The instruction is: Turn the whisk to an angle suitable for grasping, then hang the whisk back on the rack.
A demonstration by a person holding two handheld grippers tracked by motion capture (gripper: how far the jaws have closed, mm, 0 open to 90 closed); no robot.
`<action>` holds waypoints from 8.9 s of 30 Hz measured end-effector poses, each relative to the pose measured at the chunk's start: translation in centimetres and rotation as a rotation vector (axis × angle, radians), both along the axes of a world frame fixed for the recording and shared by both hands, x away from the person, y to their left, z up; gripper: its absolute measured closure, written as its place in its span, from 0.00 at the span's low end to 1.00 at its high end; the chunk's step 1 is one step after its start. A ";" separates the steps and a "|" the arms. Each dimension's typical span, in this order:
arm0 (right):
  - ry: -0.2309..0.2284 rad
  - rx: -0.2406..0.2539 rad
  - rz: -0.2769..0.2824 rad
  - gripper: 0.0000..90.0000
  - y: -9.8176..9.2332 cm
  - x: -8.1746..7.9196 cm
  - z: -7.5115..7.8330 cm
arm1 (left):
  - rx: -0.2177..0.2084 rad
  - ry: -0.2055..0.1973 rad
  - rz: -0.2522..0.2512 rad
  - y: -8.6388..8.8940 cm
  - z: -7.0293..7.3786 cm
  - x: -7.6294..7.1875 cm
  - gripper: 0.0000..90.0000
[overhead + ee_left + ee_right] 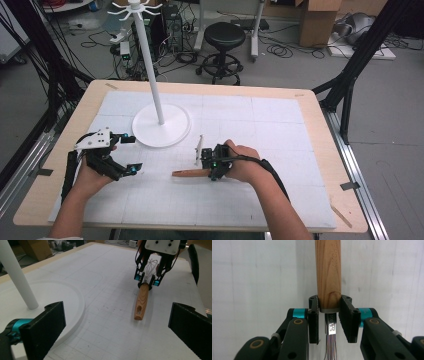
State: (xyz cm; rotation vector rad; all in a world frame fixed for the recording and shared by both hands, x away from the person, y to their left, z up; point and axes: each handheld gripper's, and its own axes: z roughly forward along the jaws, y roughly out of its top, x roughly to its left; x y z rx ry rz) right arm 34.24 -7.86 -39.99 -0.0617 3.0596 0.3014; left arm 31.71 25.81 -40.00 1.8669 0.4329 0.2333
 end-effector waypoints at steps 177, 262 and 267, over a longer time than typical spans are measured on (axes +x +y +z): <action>-0.163 0.868 -0.315 0.78 -3.1 8.2 20.7 | 0.019 -0.021 -0.009 1.0 1.4 -0.6 0.02; -0.286 0.820 -0.421 0.43 1.8 10.6 22.4 | 0.019 -0.028 -0.004 1.3 1.6 -0.9 0.02; -0.294 0.835 -0.408 0.38 0.5 9.8 22.1 | 0.021 -0.027 -0.005 1.3 1.6 -0.9 0.02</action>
